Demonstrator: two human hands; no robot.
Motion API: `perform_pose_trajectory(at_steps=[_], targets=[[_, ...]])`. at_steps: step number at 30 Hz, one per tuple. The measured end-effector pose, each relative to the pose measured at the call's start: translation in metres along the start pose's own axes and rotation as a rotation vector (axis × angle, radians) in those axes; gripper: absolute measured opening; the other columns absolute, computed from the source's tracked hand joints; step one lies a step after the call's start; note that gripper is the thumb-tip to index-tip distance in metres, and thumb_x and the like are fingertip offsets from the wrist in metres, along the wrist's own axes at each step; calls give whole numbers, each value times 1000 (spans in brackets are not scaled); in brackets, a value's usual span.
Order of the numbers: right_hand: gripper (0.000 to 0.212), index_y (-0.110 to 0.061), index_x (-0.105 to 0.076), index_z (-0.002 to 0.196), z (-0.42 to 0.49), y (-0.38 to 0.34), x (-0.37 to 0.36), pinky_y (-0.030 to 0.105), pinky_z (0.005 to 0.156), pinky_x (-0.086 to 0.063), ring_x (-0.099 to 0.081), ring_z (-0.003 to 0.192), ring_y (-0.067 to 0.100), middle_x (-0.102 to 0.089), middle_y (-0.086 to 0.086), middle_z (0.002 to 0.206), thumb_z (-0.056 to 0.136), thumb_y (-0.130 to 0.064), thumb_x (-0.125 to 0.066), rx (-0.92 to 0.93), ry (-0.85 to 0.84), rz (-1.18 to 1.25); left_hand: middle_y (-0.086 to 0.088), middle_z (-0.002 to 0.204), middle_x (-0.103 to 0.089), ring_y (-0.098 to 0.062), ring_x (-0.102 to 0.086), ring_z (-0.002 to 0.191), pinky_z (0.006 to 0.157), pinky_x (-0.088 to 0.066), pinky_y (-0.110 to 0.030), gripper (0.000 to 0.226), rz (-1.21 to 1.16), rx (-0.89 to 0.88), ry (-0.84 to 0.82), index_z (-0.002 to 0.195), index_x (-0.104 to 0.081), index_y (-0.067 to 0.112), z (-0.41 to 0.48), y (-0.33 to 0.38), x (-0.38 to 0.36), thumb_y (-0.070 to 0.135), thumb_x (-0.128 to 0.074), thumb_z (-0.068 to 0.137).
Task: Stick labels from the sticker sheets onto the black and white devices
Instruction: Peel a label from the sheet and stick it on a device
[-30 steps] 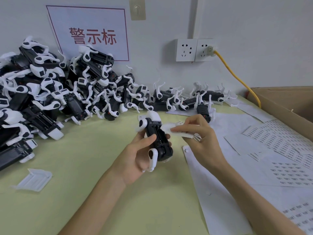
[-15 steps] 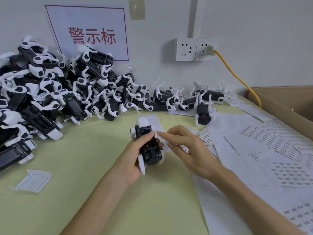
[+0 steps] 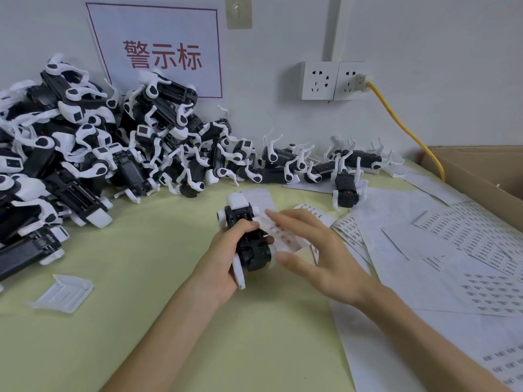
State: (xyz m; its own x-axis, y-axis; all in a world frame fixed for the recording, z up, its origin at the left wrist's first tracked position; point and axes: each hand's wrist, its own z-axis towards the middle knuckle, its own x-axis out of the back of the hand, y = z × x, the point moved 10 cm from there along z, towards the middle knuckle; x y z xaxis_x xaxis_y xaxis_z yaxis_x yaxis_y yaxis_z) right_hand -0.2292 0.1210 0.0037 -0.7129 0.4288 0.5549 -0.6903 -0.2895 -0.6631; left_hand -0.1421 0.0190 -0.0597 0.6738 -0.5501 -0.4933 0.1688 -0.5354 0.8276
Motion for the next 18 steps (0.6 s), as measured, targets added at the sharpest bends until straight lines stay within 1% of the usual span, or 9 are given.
perform_pose_trajectory(at_steps=[2,4,6,7,8,10,12,15,18], targets=[[40,-28,-61,139,1,6,10,31,102,-49,-58,126,20,-61,-7,127,99,-31,-63,-73,95,133,-19,113,-75,-28,-76,88,65,-62,-35,33,10,-39,13,129,-63,6,1,3,1,13,-60,96],[23,-20,-70,122,1,8,21,38,96,-54,-62,118,20,-65,-6,118,99,-21,-65,-103,189,134,-20,120,-73,-30,-76,94,70,-63,-38,36,42,-92,-6,133,-61,8,0,7,-1,9,-59,96],[15,-18,-73,109,1,10,25,37,92,-55,-63,111,19,-66,-7,110,95,-13,-71,-109,224,78,-17,121,-73,-26,-75,98,79,-62,-40,36,82,-138,-14,131,-64,12,-1,10,-4,8,-59,96],[13,-19,-74,105,1,9,25,34,90,-54,-63,110,18,-66,-9,107,93,-14,-74,-103,222,52,-15,121,-73,-25,-74,99,82,-60,-42,35,100,-158,-12,129,-66,16,-2,11,-5,9,-60,95],[12,-20,-74,102,1,7,25,30,89,-53,-63,109,18,-67,-10,105,90,-18,-76,-96,217,32,-13,118,-74,-23,-73,98,81,-60,-42,35,117,-173,-14,126,-68,20,-2,12,-6,10,-64,93],[13,-20,-74,97,0,6,24,28,87,-53,-64,106,17,-68,-10,101,86,-25,-79,-96,216,20,-8,102,-77,-19,-73,89,67,-61,-37,38,150,-190,-15,118,-72,24,-3,13,-8,17,-73,80],[15,-19,-74,94,0,7,23,29,86,-54,-66,102,16,-71,-11,97,84,-25,-84,-113,219,28,-5,91,-73,-17,-72,80,59,-58,-32,41,183,-192,-2,111,-73,19,-4,13,-8,25,-73,70],[15,-17,-75,93,-1,8,23,30,85,-55,-68,99,11,-73,-11,93,83,-21,-85,-130,222,12,-11,99,-73,-20,-73,85,62,-58,-32,44,210,-187,-16,111,-72,15,-4,10,-8,29,-76,70],[12,-15,-77,94,-2,9,26,32,86,-56,-70,98,11,-75,-10,93,85,-19,-83,-156,232,35,-10,101,-77,-23,-75,90,67,-60,-33,34,249,-195,-92,103,-77,24,-6,11,-16,26,-81,69]])
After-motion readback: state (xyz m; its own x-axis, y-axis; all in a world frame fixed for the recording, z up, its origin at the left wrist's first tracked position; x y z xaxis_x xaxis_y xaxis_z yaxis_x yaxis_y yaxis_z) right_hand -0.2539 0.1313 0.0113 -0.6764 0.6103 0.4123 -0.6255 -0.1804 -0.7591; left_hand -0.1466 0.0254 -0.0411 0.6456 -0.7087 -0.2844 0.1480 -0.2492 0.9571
